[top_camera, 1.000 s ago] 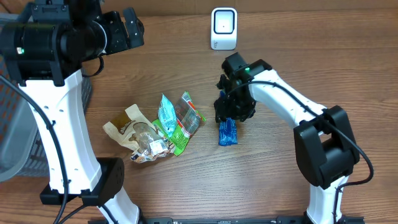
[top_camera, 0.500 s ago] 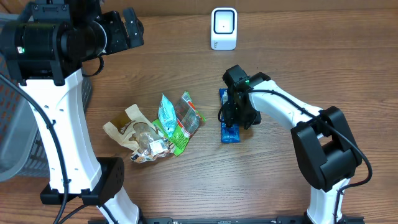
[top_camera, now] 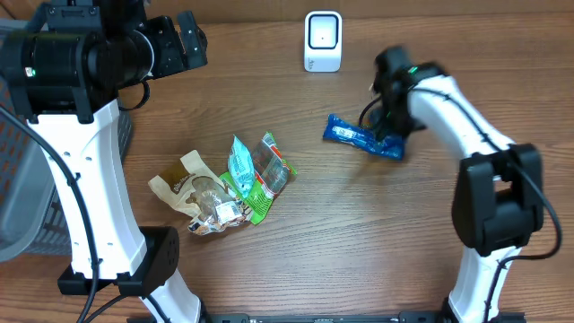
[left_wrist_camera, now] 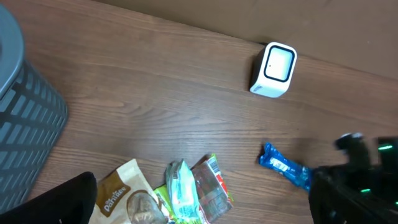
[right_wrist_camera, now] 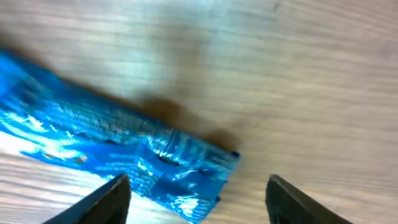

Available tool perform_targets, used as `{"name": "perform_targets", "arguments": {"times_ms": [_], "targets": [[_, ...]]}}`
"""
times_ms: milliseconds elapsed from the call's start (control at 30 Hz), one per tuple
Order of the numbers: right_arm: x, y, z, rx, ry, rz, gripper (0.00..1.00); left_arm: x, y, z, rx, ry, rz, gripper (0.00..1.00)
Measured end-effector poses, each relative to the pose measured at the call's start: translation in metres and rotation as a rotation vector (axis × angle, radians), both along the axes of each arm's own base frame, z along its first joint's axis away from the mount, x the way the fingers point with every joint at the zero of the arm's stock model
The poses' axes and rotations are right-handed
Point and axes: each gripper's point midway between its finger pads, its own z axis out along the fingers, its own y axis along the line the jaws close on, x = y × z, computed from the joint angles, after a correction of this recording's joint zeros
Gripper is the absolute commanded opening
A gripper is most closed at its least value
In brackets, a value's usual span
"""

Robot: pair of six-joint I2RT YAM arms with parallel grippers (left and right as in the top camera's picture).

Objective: Scan the item barcode
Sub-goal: 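Rotate the held blue wrapper with the right gripper, barcode facing up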

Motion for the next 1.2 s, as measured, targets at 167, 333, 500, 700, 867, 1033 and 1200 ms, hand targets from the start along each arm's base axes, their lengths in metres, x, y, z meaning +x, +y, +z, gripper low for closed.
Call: {"name": "perform_targets", "arguments": {"times_ms": [167,333,500,700,867,1033,1200], "targets": [[0.015,-0.006,0.026,0.23,-0.01,0.056,0.93,0.0,0.0,0.0,0.0,0.001,0.0,1.0],[0.007,-0.011,0.01,0.375,0.001,0.192,0.91,0.0,0.0,0.0,0.0,0.001,0.0,1.0],[0.001,0.004,-0.017,0.421,-0.026,0.346,0.89,0.0,0.0,0.0,0.0,0.0,0.0,1.0],[0.004,0.015,-0.027,0.479,-0.084,0.414,0.86,0.0,0.0,0.0,0.0,0.0,0.0,1.0],[-0.001,0.025,-0.031,0.549,-0.067,0.426,0.79,0.0,0.0,0.0,0.0,0.0,0.0,1.0],[-0.015,0.032,-0.045,0.617,0.01,0.414,0.66,0.0,0.0,0.0,0.0,0.001,0.0,1.0],[-0.03,0.042,-0.043,0.706,0.083,0.362,0.6,0.0,0.0,0.0,0.0,0.001,0.0,1.0]]}}
